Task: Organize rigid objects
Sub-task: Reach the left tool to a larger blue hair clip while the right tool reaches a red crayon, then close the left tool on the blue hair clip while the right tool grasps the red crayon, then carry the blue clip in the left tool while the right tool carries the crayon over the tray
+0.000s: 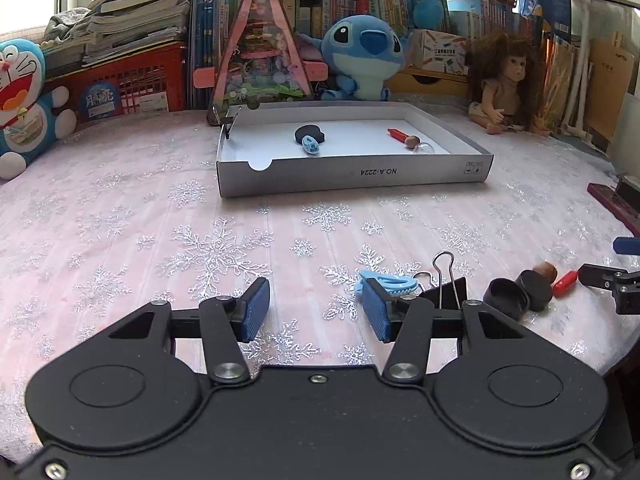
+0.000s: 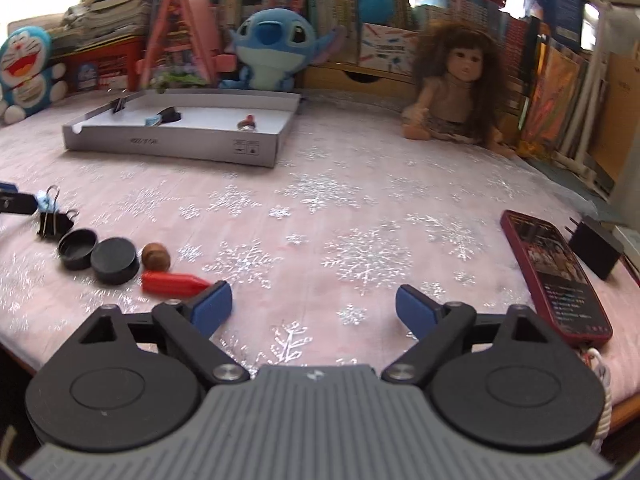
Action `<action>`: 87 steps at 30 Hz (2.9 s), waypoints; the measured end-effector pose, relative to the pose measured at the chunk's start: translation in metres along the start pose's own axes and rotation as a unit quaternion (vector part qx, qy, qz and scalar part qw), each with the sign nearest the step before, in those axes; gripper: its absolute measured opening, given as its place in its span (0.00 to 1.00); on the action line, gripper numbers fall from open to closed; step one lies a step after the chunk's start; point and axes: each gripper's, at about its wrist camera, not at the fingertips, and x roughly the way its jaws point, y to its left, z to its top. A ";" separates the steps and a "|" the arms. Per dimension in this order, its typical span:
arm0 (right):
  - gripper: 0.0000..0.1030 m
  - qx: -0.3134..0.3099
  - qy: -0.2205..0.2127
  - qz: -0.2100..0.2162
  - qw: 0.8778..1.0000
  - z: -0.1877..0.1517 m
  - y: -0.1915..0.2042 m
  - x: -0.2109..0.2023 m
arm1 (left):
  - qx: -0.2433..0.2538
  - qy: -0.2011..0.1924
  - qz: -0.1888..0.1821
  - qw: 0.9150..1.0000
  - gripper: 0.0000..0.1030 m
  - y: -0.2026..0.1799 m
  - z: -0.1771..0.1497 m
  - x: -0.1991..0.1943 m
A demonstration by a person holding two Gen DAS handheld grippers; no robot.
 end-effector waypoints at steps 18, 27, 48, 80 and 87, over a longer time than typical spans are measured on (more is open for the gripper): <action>0.77 -0.018 -0.010 0.090 0.996 0.003 0.043 -0.009 | 0.007 -0.007 0.006 1.000 0.48 -0.037 -0.001 0.008; 0.73 -0.019 -0.012 0.084 0.996 -0.001 0.049 -0.007 | 0.013 -0.008 0.009 1.000 0.48 -0.050 -0.006 0.012; 0.48 -0.014 -0.025 0.080 0.996 0.004 0.044 -0.008 | 0.000 -0.023 0.004 1.000 0.34 -0.046 0.004 0.011; 0.48 0.047 -0.067 0.069 0.994 0.097 0.029 0.044 | -0.028 -0.051 0.044 0.997 0.34 -0.002 0.088 0.039; 0.48 0.045 -0.071 0.069 0.994 0.121 0.037 0.067 | -0.041 -0.050 0.028 0.998 0.34 -0.005 0.113 0.066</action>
